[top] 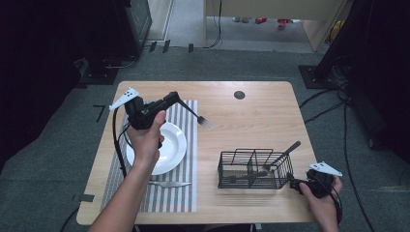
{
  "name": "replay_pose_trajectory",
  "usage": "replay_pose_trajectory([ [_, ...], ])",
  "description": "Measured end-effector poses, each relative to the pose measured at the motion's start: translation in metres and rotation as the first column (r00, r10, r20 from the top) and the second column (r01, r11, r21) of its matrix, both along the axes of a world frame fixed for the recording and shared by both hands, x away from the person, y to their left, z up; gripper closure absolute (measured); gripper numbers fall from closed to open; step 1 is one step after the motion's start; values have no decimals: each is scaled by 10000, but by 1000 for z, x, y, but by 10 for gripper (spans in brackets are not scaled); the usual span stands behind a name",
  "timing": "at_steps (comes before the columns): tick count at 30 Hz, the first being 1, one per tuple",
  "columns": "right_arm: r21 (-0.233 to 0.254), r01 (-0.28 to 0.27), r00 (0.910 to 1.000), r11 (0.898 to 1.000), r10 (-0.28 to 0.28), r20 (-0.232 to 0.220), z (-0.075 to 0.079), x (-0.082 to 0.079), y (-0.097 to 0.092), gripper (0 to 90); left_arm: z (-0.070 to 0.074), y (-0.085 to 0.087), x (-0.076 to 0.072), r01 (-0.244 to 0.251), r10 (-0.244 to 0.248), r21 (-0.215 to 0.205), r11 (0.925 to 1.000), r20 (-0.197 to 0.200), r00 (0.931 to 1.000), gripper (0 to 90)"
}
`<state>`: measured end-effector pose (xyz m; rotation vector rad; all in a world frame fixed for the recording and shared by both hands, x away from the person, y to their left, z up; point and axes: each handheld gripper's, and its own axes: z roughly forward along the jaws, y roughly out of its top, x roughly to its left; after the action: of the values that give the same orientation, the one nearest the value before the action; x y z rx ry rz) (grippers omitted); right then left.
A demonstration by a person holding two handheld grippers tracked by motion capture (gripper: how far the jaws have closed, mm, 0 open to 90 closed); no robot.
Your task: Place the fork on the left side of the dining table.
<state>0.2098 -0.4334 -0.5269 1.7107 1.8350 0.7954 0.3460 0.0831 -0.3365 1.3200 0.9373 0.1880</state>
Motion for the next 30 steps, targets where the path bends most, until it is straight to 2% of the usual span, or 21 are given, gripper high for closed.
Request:
replay_pose_trajectory([
  [5, -2, -2, 10000, 10000, 2, -8, 0, 0, 0, 8, -11, 15, 15, -565, 561, -311, 9979, -121, 9983, 891],
  [8, -4, -3, 10000, 10000, 3, -9, 0, 0, 0, 8, -20, 22, 22, -885, 888, -495, 9948, 29, 9960, 891],
  [15, -6, -7, 10000, 10000, 7, -10, 0, 0, 0, 8, -41, 39, 41, -1458, 1393, -1211, 9819, -608, 9884, 891],
  [20, -7, -8, 10000, 10000, 8, -11, 0, 0, 0, 8, -53, 51, 51, -1791, 1672, -1390, 9740, -927, 9815, 891],
  [27, -6, -7, 10000, 10000, 7, -9, 0, 0, 0, 8, -71, 67, 65, -2400, 2158, -1719, 9554, -1483, 9651, 891],
  [30, -9, -10, 10000, 10000, 10, -9, 0, 0, 0, 8, -82, 73, 71, -2678, 2359, -1969, 9432, -1710, 9566, 891],
])
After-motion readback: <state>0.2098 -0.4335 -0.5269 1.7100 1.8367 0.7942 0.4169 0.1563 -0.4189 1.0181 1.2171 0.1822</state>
